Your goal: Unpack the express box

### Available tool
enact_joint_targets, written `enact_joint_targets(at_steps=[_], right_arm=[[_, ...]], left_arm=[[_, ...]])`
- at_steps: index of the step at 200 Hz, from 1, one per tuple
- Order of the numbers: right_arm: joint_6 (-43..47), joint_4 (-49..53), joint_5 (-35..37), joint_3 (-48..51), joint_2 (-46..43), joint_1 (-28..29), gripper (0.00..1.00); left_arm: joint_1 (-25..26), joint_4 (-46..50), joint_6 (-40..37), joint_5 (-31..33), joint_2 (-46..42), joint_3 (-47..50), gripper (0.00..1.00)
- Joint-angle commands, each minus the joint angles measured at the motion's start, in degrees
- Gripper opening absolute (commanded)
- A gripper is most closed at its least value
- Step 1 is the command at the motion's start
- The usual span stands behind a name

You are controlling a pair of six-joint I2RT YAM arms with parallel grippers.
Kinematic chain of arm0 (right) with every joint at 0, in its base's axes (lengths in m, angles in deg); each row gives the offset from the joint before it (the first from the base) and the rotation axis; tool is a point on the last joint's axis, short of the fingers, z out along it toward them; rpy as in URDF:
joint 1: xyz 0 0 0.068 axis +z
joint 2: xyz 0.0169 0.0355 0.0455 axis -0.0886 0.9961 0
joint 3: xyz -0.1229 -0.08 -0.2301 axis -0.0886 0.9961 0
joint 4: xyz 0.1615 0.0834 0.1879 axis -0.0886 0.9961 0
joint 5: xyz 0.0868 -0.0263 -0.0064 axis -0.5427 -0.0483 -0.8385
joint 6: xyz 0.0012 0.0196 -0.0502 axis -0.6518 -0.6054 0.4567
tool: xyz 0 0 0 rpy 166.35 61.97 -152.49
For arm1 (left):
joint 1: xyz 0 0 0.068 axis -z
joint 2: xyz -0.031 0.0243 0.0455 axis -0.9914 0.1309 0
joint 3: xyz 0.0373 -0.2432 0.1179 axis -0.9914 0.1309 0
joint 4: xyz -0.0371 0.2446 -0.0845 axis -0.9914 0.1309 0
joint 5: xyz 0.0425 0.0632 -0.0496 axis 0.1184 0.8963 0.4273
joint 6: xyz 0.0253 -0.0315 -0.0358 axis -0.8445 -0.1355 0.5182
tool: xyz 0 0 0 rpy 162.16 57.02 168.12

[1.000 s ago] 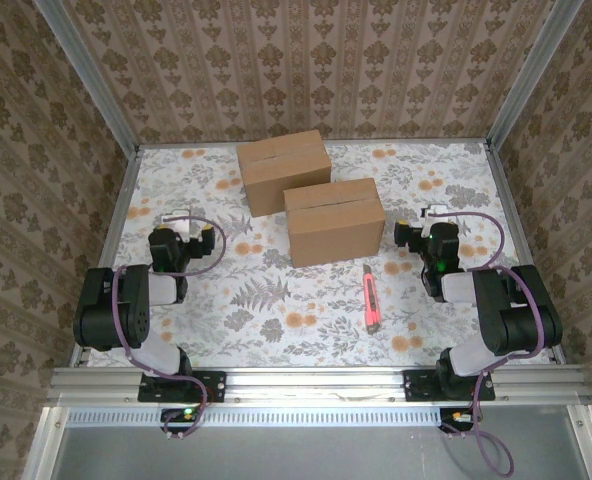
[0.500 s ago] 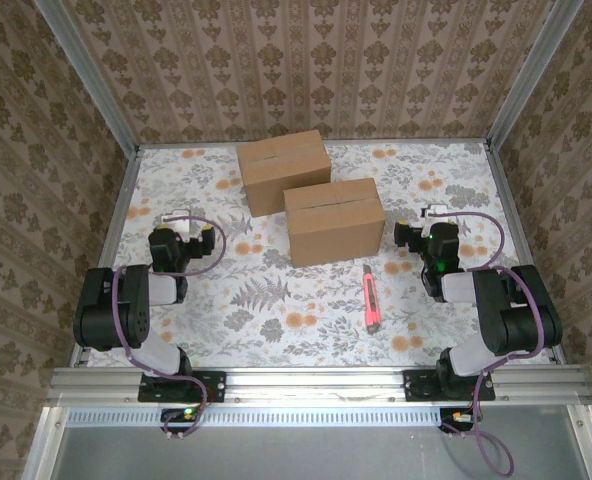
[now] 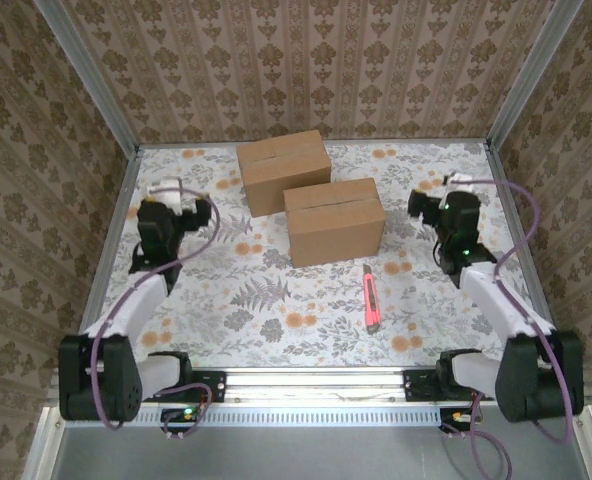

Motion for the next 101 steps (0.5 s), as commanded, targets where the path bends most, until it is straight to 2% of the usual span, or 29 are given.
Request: enact_joint_targets(at_steps=[1, 24, 46, 64, 81, 101], right_arm=[[-10.04, 29.12, 1.20, -6.82, -4.64, 0.21, 1.00], [-16.87, 43.59, -3.60, -11.72, -7.87, 0.20, 1.00], [-22.11, 49.46, -11.63, -12.09, -10.28, 0.20, 1.00], [-28.17, 48.92, -20.03, -9.60, -11.47, 0.20, 1.00], [-34.45, 42.80, -28.75, -5.13, -11.08, 0.52, 1.00], [-38.60, 38.03, -31.66, -2.88, -9.35, 1.82, 1.00]], left_arm=[[5.52, 21.41, 4.26, -7.65, -0.34, -9.42, 0.96], [15.41, 30.01, 2.43, -9.11, 3.16, -18.22, 0.97], [22.82, 35.93, 1.61, -10.40, 8.48, -25.70, 0.97], [26.00, 39.41, 1.11, -11.69, 13.45, -31.86, 0.97], [27.92, 42.17, -0.52, -12.24, 18.90, -37.63, 0.97], [28.45, 44.61, -2.21, -13.25, 25.22, -43.85, 0.97]])
